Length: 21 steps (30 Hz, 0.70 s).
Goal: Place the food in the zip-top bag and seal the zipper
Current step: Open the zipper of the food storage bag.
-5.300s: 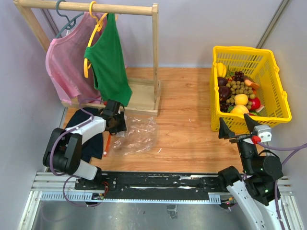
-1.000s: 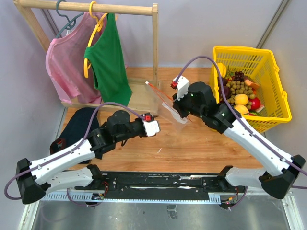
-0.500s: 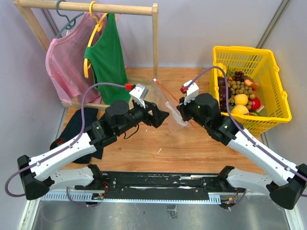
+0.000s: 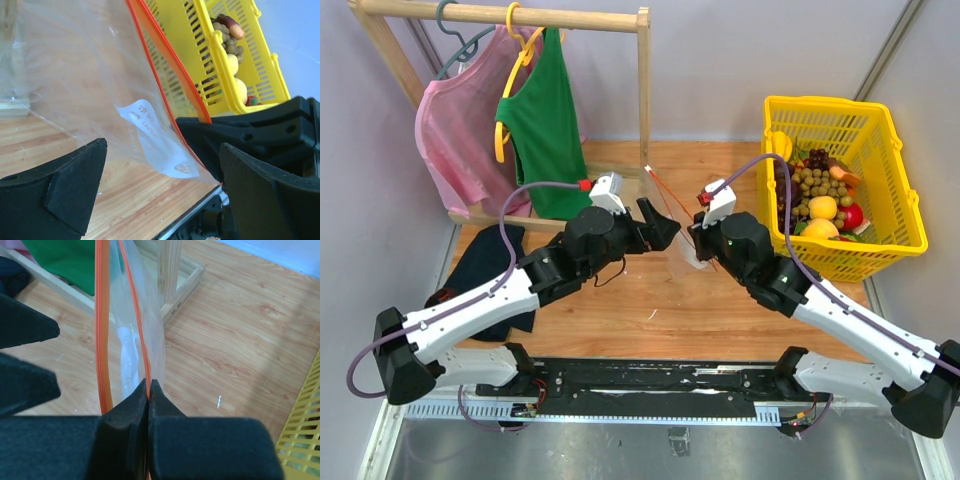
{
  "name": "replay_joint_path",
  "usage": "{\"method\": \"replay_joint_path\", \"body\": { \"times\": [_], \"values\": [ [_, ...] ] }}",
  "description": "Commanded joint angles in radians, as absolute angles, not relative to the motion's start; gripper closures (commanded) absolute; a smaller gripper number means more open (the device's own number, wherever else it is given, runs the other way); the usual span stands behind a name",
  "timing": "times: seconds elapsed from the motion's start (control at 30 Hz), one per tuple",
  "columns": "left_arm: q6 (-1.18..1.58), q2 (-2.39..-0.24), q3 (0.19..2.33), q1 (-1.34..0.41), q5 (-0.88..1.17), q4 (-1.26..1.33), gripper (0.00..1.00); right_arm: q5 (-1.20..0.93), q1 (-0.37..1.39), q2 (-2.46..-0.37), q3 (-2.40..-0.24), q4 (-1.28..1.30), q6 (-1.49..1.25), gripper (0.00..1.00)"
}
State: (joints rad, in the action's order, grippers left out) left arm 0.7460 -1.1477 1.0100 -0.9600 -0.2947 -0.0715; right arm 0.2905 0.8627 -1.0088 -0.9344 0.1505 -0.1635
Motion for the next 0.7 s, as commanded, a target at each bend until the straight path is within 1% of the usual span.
{"method": "replay_joint_path", "body": {
  "times": [0.0, 0.07, 0.17, 0.27, 0.43, 0.67],
  "values": [
    [0.785, -1.177, 1.044, -0.968, -0.387, -0.045, 0.03, 0.4, 0.906, -0.988, -0.895, 0.076, -0.196, 0.99],
    [0.785, -1.198, 1.047, -0.968, -0.386, -0.042, 0.07, 0.433, 0.928, -0.992, -0.886, 0.059, -0.194, 0.99],
    [0.776, -1.235, 1.058, -0.968, -0.399, -0.052, 0.16, 0.511, 0.96, -0.998, -0.872, 0.04, -0.191, 0.99],
    [0.774, -1.266, 1.075, -0.968, -0.417, -0.081, 0.23, 0.542, 0.983, -0.999, -0.852, 0.007, -0.19, 0.99],
    [0.769, -1.283, 1.064, -0.968, -0.415, -0.06, 0.47, 0.592, 1.019, -1.028, -0.841, -0.02, -0.184, 0.99],
    [0.769, -1.295, 1.046, -0.969, -0.419, -0.067, 0.5, 0.623, 1.063, -1.075, -0.842, -0.044, -0.183, 0.99]
  ]
}}
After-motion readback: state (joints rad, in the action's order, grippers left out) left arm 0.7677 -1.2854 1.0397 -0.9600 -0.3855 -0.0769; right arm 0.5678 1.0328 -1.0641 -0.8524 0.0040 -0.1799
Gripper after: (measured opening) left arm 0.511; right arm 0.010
